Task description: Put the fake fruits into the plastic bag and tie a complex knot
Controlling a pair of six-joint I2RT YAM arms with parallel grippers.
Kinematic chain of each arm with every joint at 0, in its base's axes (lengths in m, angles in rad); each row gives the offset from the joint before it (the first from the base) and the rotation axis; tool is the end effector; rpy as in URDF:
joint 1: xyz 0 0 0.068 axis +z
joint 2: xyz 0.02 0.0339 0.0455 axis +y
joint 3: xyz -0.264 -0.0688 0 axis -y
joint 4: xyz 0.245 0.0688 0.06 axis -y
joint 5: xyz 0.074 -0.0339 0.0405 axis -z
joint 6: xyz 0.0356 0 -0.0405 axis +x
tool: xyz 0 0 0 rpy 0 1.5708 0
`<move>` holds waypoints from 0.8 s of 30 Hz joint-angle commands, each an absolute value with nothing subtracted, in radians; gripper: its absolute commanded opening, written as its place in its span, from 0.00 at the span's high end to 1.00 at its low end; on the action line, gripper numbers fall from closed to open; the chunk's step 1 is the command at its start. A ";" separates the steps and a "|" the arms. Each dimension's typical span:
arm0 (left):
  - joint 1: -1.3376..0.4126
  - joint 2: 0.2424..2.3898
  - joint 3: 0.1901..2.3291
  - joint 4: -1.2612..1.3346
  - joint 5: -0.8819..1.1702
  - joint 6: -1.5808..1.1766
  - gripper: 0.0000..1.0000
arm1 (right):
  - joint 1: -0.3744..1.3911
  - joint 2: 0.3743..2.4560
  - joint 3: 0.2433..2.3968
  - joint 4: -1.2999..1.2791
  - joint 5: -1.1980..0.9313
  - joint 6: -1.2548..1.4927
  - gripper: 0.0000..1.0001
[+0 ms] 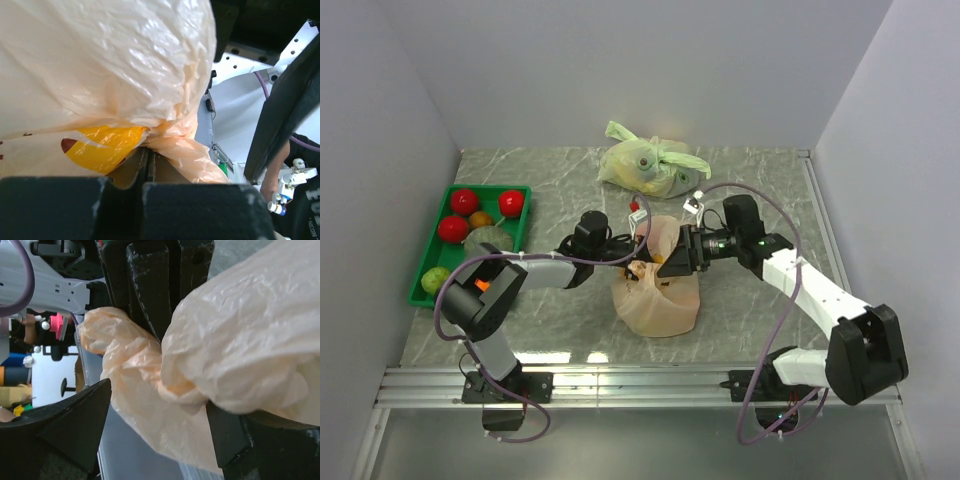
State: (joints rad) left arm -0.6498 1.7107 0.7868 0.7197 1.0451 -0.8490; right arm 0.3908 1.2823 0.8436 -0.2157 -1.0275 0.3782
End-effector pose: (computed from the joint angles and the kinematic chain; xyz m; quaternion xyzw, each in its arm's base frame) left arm 0.2539 -0.2316 0.1970 0.2467 0.7000 -0.6560 0.1369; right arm 0.2339 0.1293 0.2606 -0.2223 0.7797 0.5531 0.1918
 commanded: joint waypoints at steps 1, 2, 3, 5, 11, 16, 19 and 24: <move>-0.653 1.677 0.819 0.739 1.072 -0.825 1.00 | 0.367 1.226 0.850 -0.319 -1.008 0.327 0.25; -0.653 1.675 0.819 0.739 1.071 -0.824 1.00 | 0.356 1.224 0.836 -0.325 -1.009 0.322 0.29; -0.649 1.678 0.818 0.744 1.071 -0.828 1.00 | 0.354 1.227 0.831 -0.348 -1.003 0.316 0.34; -0.650 1.680 0.818 0.752 1.072 -0.834 1.00 | 0.351 1.242 0.824 -0.356 -1.019 0.298 0.49; -0.650 1.687 0.816 0.787 1.081 -0.854 1.00 | 0.350 1.281 0.831 -0.224 -1.022 0.376 0.65; -0.667 1.706 0.816 0.790 1.085 -0.854 1.00 | 0.350 1.302 0.848 -0.039 -1.015 0.507 0.71; -0.667 1.707 0.805 0.790 1.084 -0.857 1.00 | 0.350 1.307 0.848 -0.002 -1.020 0.552 0.75; -0.670 1.703 0.787 0.802 1.080 -0.862 1.00 | 0.356 1.313 0.828 0.109 -1.006 0.612 0.77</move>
State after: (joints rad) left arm -0.6495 1.7119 0.7872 0.7582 1.0492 -0.8593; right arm 0.3546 1.3117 0.8234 -0.0704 -1.0153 0.5396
